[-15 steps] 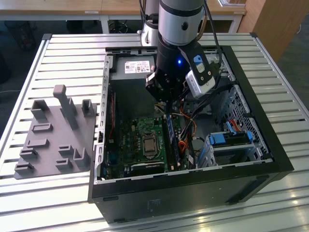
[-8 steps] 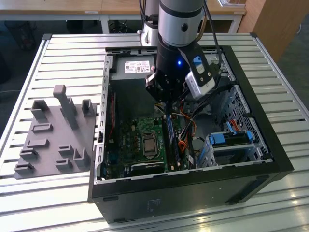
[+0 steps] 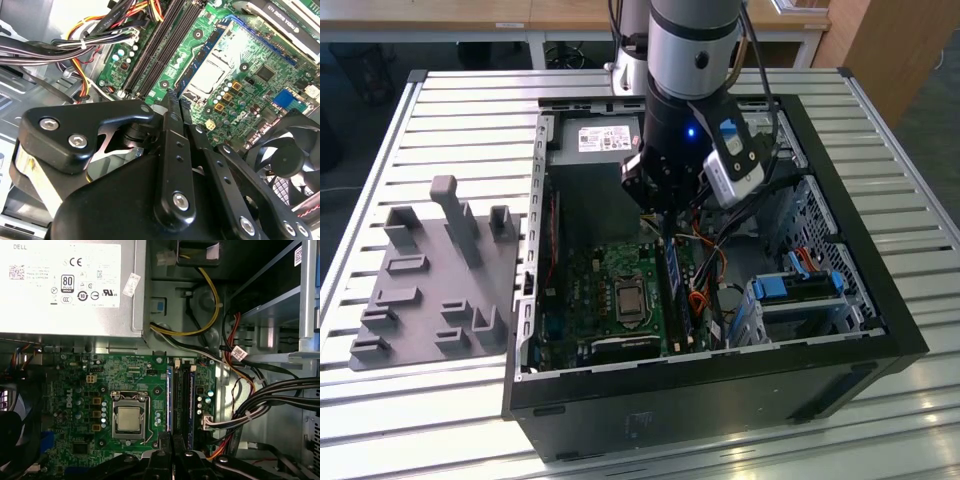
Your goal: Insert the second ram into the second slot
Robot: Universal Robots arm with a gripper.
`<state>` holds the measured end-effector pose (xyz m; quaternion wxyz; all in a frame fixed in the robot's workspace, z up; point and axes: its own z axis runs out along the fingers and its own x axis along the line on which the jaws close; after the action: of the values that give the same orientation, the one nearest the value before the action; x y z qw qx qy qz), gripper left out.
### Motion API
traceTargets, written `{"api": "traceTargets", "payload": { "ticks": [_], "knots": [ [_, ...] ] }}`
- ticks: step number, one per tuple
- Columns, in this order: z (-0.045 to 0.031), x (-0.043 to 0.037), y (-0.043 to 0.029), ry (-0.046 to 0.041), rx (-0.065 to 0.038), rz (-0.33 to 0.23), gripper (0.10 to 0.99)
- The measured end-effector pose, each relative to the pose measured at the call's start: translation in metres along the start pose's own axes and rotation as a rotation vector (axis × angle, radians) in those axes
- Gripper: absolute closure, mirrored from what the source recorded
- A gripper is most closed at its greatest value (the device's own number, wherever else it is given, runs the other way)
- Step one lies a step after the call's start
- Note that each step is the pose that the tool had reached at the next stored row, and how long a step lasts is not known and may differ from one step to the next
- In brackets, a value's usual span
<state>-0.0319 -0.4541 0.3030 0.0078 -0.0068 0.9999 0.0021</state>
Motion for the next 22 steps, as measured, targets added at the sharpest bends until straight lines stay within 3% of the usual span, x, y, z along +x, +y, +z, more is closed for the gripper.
{"api": "traceTargets", "payload": {
  "ticks": [22],
  "knots": [
    [0.0058,0.0001,0.0,0.0039,0.0,0.0,0.957]
  ]
}}
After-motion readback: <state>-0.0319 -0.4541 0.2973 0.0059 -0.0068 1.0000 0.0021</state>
